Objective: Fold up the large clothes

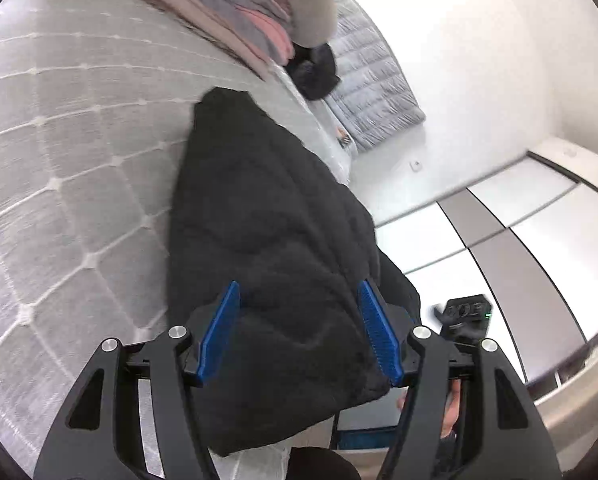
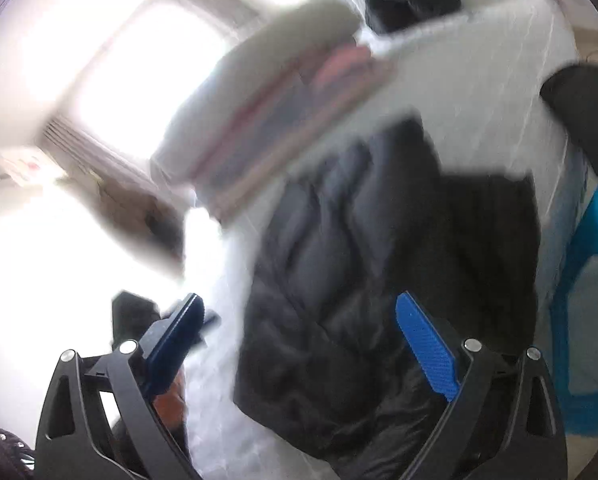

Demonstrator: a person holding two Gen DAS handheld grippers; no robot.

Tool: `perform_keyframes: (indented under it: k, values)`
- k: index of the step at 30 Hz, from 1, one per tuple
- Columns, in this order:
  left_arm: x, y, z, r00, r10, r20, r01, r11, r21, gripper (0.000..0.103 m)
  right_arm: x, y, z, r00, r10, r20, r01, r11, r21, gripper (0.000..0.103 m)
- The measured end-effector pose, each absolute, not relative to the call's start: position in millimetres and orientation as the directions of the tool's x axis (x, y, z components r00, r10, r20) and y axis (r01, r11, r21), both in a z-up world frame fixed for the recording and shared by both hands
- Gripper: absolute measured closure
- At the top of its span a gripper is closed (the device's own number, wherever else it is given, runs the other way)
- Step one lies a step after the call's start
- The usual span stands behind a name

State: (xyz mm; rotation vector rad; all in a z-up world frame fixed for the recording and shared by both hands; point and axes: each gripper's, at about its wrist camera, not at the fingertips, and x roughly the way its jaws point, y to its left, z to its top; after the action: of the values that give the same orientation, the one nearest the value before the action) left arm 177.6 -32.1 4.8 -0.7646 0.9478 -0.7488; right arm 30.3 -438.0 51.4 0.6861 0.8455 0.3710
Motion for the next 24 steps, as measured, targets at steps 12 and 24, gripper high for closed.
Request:
perform_keyframes:
  k: [12, 24]
  values:
    - [176.3, -24.6, -18.5, 0.437, -0.780, -0.447, 0.153, 0.555, -0.818, 0.040, 10.1, -486.0, 30.8, 0.692, 0.209, -0.691, 0.210, 0.857, 0.470, 0.010]
    - [221.6, 8.3, -76.7, 0.664, -0.535, -0.523, -0.165, 0.577, -0.800, 0.033, 50.5, -491.9, -14.8, 0.574, 0.037, -0.818, 0.341, 0.897, 0.280, 0.008]
